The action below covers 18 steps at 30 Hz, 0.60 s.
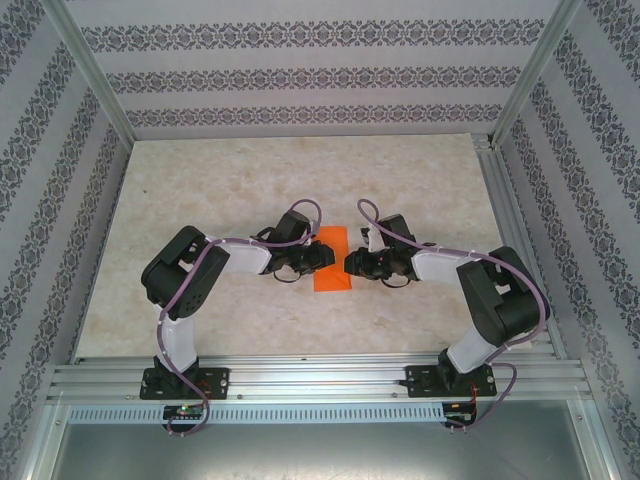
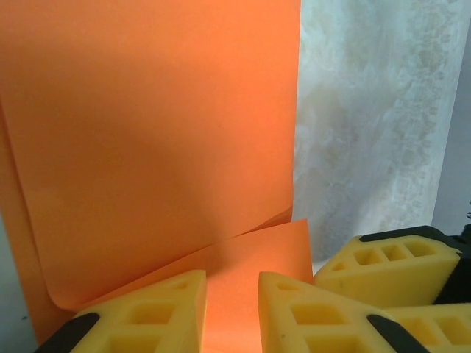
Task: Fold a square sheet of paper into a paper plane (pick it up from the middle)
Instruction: Fold the triangle a second time at the center of the table.
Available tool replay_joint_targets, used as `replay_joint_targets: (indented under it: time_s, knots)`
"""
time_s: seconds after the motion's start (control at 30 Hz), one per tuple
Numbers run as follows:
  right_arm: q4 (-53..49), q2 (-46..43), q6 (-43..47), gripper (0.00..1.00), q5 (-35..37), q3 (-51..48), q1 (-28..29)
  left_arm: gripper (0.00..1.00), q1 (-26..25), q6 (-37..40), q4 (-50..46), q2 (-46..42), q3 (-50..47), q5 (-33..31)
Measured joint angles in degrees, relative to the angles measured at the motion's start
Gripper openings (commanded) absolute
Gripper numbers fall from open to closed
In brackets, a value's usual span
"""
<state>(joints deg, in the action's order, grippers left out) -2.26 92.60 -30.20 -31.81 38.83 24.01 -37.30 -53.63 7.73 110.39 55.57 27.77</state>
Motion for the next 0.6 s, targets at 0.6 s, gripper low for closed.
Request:
replay_joint_targets:
  time_s: [0.6]
  knots:
    - [0.3, 2.7, 1.3, 0.05, 0.0, 1.5, 0.0, 0.31, 0.0, 0.0, 0.4, 0.0, 0.0, 0.1]
